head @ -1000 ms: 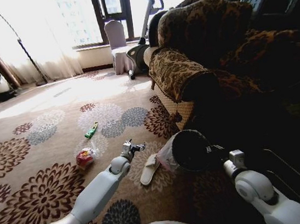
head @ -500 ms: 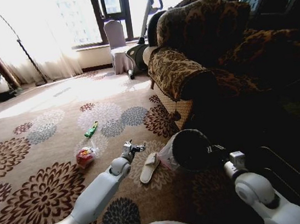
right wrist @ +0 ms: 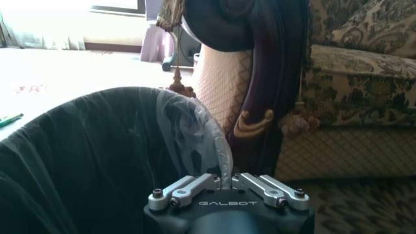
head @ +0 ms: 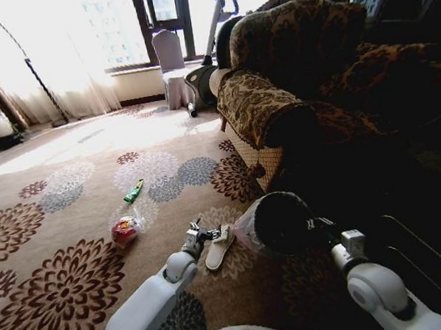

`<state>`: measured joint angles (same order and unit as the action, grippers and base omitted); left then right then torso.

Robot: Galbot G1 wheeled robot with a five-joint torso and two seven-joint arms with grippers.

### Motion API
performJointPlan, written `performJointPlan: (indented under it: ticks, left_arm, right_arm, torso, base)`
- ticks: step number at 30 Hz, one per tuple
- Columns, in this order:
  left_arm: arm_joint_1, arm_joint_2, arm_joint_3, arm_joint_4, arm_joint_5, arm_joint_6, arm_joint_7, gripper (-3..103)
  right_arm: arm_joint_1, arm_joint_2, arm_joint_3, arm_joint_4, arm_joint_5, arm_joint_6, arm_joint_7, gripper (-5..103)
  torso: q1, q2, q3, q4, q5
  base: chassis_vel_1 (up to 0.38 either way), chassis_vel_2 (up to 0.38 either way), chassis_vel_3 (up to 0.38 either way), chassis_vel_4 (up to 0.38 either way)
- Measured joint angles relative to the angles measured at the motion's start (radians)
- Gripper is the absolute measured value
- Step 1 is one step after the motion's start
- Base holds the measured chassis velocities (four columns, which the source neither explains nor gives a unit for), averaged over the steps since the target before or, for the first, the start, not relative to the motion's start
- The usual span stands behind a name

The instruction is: Pick up the trash from the ground and place it into the trash bin.

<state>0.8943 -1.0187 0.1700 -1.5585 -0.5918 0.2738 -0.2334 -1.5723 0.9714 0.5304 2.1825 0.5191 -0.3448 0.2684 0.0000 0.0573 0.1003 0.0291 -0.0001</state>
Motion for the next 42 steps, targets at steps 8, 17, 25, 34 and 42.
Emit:
performJointPlan:
  ticks: [8, 17, 25, 34, 42]
  left_arm:
    - [-0.067, -0.133, 0.015, 0.271, -0.009, -0.063, 0.070, 100]
    - [-0.080, -0.255, 0.006, 0.492, 0.032, -0.110, 0.033, 100]
    - [-0.086, -0.284, 0.006, 0.588, 0.035, -0.151, 0.081, 100]
    - [-0.072, -0.323, 0.002, 0.535, -0.077, -0.120, 0.003, 100]
    - [-0.088, -0.339, 0.003, 0.601, -0.108, -0.111, -0.037, 100]
  right_arm:
    - [0.018, -0.005, -0.010, -0.021, 0.008, -0.001, -0.009, 2]
    - [0.012, -0.009, -0.023, -0.039, 0.009, 0.014, -0.035, 2]
    - [0.007, -0.027, -0.023, -0.033, 0.020, 0.016, -0.033, 2]
    - [0.008, -0.040, -0.025, -0.035, 0.028, 0.016, -0.028, 2]
    - [0.007, -0.036, -0.026, -0.039, 0.029, 0.019, -0.031, 2]
  torso:
    - [0.000, 0.000, 0.000, 0.0000, 0.0003]
    - [0.000, 0.000, 0.000, 0.0003, 0.0008]
    - [0.000, 0.000, 0.000, 0.0001, 0.0002]
    - [0.000, 0.000, 0.000, -0.0002, 0.0001]
    - [0.000, 0.000, 0.000, 0.0000, 0.0001]
  base:
    - [0.000, 0.000, 0.000, 0.000]
    - [0.000, 0.000, 0.000, 0.000]
    - [0.000, 0.000, 0.000, 0.000]
    - [0.000, 0.000, 0.000, 0.000]
    - [0.000, 0.000, 0.000, 0.000]
